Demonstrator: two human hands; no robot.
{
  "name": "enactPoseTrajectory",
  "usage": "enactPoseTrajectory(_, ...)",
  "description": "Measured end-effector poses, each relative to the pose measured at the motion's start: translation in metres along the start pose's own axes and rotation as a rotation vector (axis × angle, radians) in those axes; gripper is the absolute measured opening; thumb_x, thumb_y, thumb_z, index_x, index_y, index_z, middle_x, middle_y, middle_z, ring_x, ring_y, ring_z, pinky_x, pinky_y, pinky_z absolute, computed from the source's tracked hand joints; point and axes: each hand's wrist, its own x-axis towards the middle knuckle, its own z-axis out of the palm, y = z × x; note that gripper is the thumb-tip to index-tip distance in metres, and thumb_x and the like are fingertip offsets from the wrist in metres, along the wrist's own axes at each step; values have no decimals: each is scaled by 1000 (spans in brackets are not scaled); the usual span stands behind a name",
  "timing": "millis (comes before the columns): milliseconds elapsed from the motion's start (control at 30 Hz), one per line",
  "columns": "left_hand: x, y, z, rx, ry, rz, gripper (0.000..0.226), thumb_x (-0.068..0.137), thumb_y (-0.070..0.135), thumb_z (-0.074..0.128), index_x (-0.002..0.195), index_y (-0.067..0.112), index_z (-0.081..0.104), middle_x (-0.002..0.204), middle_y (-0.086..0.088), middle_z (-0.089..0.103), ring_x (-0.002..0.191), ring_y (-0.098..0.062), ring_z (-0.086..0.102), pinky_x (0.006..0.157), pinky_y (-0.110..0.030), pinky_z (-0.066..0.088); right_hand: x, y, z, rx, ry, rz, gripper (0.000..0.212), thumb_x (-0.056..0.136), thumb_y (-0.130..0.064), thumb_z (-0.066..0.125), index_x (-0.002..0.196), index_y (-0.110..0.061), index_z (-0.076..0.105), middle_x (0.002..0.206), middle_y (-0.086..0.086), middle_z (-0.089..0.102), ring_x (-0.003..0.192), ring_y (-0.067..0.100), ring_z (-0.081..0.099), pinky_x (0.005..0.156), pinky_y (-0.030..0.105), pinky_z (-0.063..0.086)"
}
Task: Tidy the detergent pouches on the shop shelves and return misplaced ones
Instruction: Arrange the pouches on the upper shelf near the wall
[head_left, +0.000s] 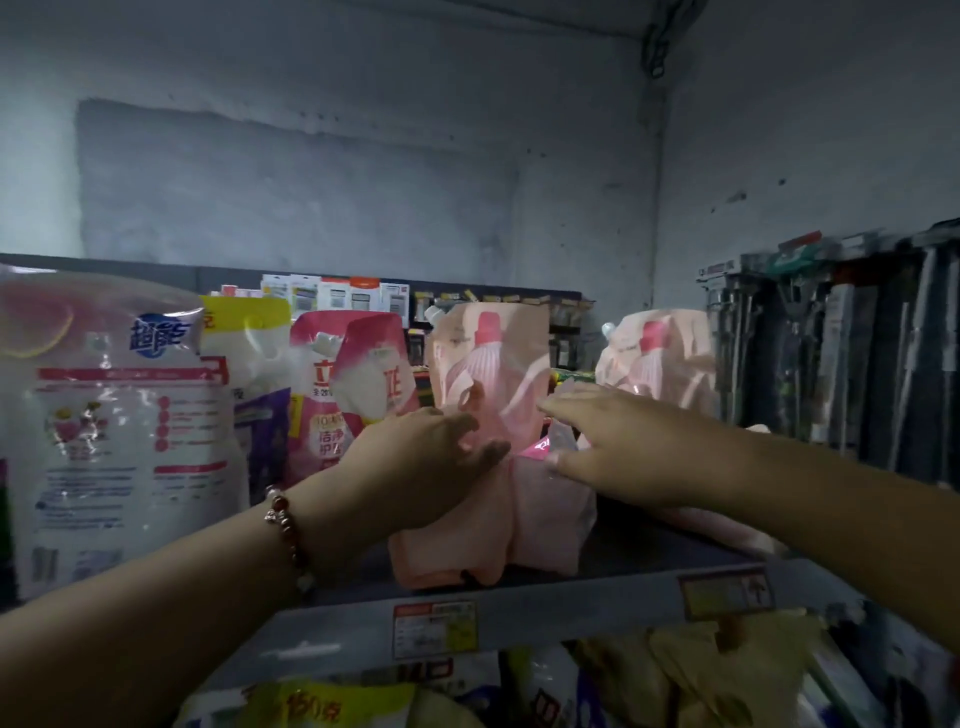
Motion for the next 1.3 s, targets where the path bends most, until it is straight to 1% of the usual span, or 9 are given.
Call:
enactPoseTrajectory(133, 2, 1, 3, -105, -10, -119, 46, 98, 64, 32, 116, 32, 58, 95, 4, 66, 83, -13, 64, 78, -37, 59, 31, -6, 9, 69, -24, -11, 42, 101, -38, 43, 139, -21, 48, 144, 6, 49, 131, 24, 44, 106, 38, 38)
enactPoseTrajectory(267, 1, 2, 6, -101, -4, -143, 38, 99, 58, 33, 113, 28, 53, 100, -1, 67, 89, -22, 65, 79, -39, 57, 71, -19, 1, 82, -104, 8, 41, 105, -34, 34, 129, -12, 59, 116, 7, 59, 98, 20, 53, 66, 25, 38)
enactPoseTrajectory(500, -25, -27, 10, -258, -5, -226, 38, 101, 57, 31, 128, 38, 49, 114, 0, 65, 96, -17, 63, 84, -39, 56, 141, -34, 20, 413, -261, 274, 70, 100, -59, 29, 144, -6, 40, 127, 18, 60, 102, 32, 64, 93, 41, 51)
enactPoseTrajectory(633, -37, -43, 12, -402, 18, -225, 27, 101, 57, 31, 111, 40, 50, 105, 5, 64, 91, -12, 62, 82, -38, 55, 158, -43, 32, 553, -345, 338, 77, 99, -61, 25, 145, -1, 39, 134, 24, 56, 118, 37, 59, 99, 43, 49)
enactPoseTrajectory(767, -37, -44, 20, -456, 73, -238, 17, 100, 57, 32, 110, 51, 44, 100, 13, 59, 95, -11, 62, 82, -34, 55, 175, -62, 48, 626, -356, 324, 73, 98, -63, 31, 137, -4, 48, 128, 18, 59, 113, 36, 61, 77, 39, 51)
enactPoseTrajectory(900, -37, -43, 27, -489, 103, -231, 36, 99, 59, 32, 134, 55, 39, 105, 17, 53, 101, -11, 60, 88, -37, 56, 187, -73, 58, 609, -231, 253, 44, 100, -45, 44, 128, -13, 56, 118, 9, 62, 92, 24, 60, 73, 30, 47)
enactPoseTrajectory(1067, -36, -45, 29, -545, 92, -218, 11, 99, 58, 35, 107, 59, 42, 95, 23, 51, 96, -7, 59, 86, -37, 56, 192, -73, 60, 441, -102, 263, 35, 101, -39, 45, 113, -10, 61, 92, 8, 65, 68, 20, 56, 51, 24, 38)
enactPoseTrajectory(1167, -34, -47, 25, -602, 60, -226, 28, 97, 60, 39, 120, 52, 51, 106, 18, 53, 104, -10, 59, 88, -38, 56, 191, -67, 65, 430, -20, 276, 33, 101, -34, 39, 97, -11, 62, 73, 3, 60, 56, 15, 53, 49, 24, 36)
enactPoseTrajectory(1300, -32, -48, 21, -579, 69, -226, 25, 97, 57, 41, 117, 49, 54, 102, 19, 54, 102, -8, 59, 88, -39, 56, 192, -44, 41, 757, 145, 289, 37, 101, -31, 39, 92, -5, 63, 68, 6, 62, 54, 19, 56, 52, 25, 42)
